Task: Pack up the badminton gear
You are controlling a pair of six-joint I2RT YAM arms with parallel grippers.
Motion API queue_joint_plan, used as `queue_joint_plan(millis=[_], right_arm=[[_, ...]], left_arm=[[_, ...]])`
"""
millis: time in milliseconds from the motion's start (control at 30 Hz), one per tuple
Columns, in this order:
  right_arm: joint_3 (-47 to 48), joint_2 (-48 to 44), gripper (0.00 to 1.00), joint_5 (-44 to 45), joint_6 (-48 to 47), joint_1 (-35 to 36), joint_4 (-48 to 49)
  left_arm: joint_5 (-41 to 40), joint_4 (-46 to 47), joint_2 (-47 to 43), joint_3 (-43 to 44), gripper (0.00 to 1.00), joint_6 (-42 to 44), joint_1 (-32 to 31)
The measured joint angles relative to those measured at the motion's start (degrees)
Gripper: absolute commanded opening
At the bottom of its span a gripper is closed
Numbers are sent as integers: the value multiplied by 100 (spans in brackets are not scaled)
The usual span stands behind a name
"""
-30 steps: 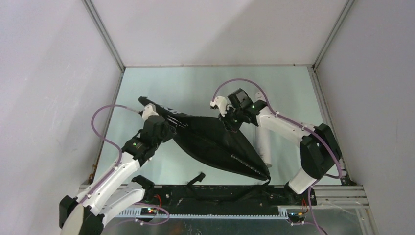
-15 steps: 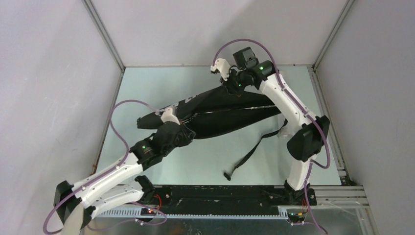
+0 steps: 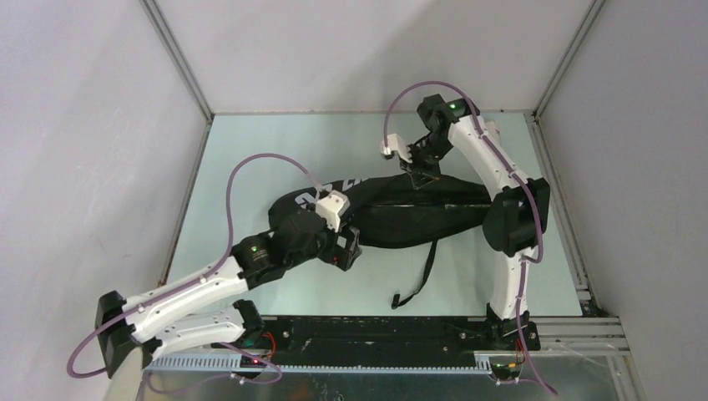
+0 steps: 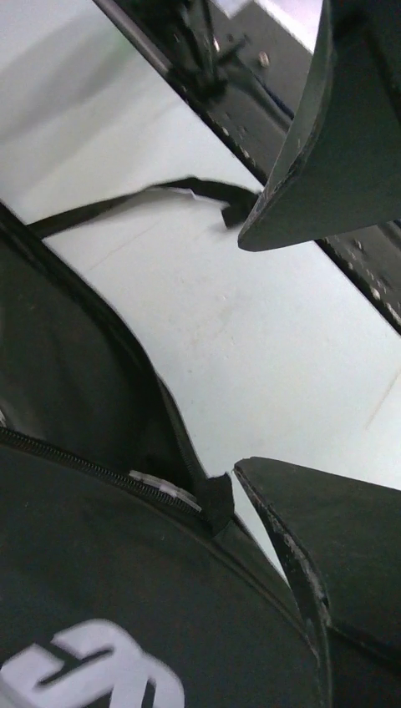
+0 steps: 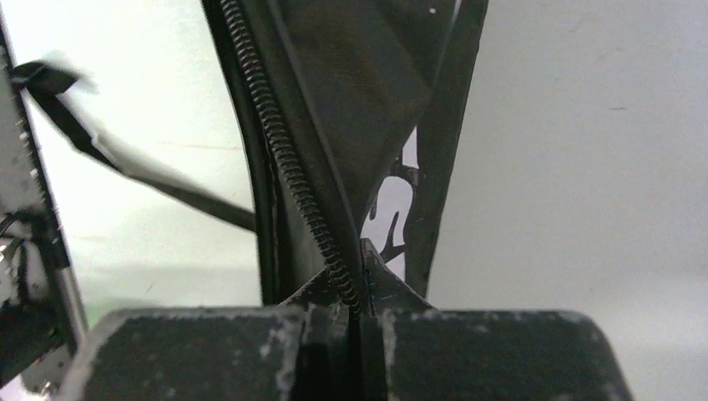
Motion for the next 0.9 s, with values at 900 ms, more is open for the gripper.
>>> queue_joint_plan(millis=[900], right_arm=[[-9,155,0,111,-970,-389,-903]], left_arm=[[756,625,96,-1062,100,4828,1786]])
